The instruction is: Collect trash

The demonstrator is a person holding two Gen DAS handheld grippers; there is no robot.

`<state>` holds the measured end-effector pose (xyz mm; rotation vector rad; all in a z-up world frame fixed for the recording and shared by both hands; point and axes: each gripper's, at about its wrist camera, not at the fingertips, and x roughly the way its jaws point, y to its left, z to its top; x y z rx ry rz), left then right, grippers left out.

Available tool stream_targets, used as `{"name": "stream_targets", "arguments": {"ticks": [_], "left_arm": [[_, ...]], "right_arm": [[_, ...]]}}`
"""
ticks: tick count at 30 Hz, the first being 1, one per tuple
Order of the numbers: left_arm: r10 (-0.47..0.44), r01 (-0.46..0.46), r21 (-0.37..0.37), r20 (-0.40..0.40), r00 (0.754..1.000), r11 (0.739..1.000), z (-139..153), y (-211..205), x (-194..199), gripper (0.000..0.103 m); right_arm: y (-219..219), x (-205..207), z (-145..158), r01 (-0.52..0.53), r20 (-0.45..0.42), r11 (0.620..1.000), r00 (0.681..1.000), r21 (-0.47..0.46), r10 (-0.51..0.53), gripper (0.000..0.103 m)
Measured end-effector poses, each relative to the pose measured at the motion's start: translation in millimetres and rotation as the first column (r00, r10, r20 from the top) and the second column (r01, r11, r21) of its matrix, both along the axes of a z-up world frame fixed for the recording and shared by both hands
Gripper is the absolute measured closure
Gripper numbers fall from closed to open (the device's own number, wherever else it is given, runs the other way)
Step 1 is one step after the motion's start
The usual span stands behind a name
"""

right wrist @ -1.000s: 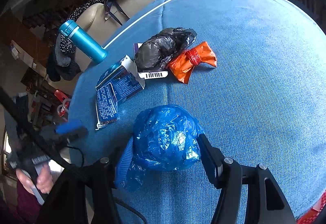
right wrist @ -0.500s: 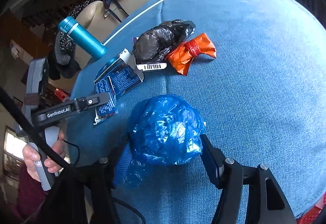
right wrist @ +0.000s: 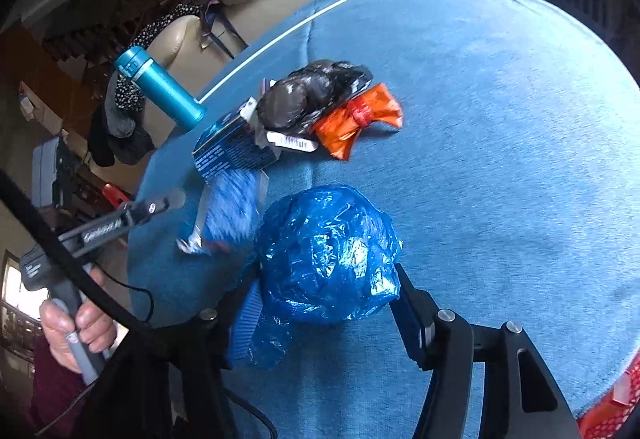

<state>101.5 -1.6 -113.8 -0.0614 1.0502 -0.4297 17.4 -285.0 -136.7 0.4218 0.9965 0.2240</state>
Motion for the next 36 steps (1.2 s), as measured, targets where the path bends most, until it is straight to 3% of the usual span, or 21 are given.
{"name": "stream_targets", "arguments": {"ticks": [5, 7, 8, 9, 11, 13, 15, 18, 22, 24, 26, 28, 30, 36], "left_arm": [[-0.067, 0.065, 0.057, 0.021, 0.998, 0.996, -2, -14, -25, 0.103], [-0.097, 0.095, 0.066, 0.026, 0.995, 0.993, 2, -16, -28, 0.097], [-0.106, 0.104, 0.077, 0.024, 0.994, 0.992, 5, -18, -27, 0.078], [-0.114, 0.111, 0.082, 0.032, 0.993, 0.990, 9, -18, -24, 0.048], [-0.136, 0.129, 0.090, 0.075, 0.988, 0.988, 19, -23, -21, 0.027], [-0.208, 0.195, 0.110, 0.119, 0.971, 0.974, 29, -35, -20, 0.027], [-0.342, 0.323, 0.144, 0.133, 0.930, 0.935, 35, -53, -18, 0.026], [-0.524, 0.487, 0.239, 0.122, 0.843, 0.840, 33, -80, -12, 0.026], [-0.686, 0.657, 0.269, 0.024, 0.727, 0.705, 19, -106, 0, 0.026], [-0.735, 0.710, 0.272, -0.014, 0.678, 0.649, 10, -115, 2, 0.026], [-0.762, 0.747, 0.258, -0.057, 0.645, 0.613, -1, -115, 5, 0.026], [-0.773, 0.766, 0.262, -0.100, 0.626, 0.586, -12, -117, 9, 0.026], [-0.771, 0.769, 0.272, -0.123, 0.624, 0.579, -19, -115, 9, 0.026], [-0.741, 0.734, 0.256, -0.087, 0.665, 0.629, -20, -99, -3, 0.026]], "right_arm": [[-14, -6, 0, 0.038, 0.000, 0.999, 0.999, -0.015, -0.038, 0.040], [-24, -10, 0, 0.058, -0.003, 0.998, 0.998, -0.017, -0.058, 0.040], [-28, -12, 0, 0.069, -0.004, 0.997, 0.998, -0.021, -0.069, 0.040], [-33, -14, 0, 0.081, -0.005, 0.996, 0.997, -0.022, -0.081, 0.040], [-46, -17, -2, 0.111, -0.020, 0.994, 0.994, -0.012, -0.111, 0.040], [-56, -19, -5, 0.128, -0.038, 0.992, 0.991, 0.018, -0.128, 0.040], [-59, -20, -6, 0.134, -0.042, 0.990, 0.990, 0.036, -0.133, 0.040], [-55, -19, -5, 0.119, -0.041, 0.993, 0.992, 0.000, -0.119, 0.040], [-55, -18, -8, 0.113, -0.058, 0.994, 0.992, 0.002, -0.113, 0.040], [-55, -19, -9, 0.113, -0.060, 0.994, 0.992, 0.003, -0.112, 0.040], [-55, -21, -9, 0.114, -0.060, 0.993, 0.992, 0.000, -0.114, 0.040], [-54, -20, -9, 0.112, -0.060, 0.994, 0.992, -0.010, -0.112, 0.040], [-53, -20, -9, 0.111, -0.062, 0.994, 0.992, -0.012, -0.112, 0.040], [-52, -17, -8, 0.110, -0.054, 0.994, 0.992, -0.024, -0.111, 0.040]]}}
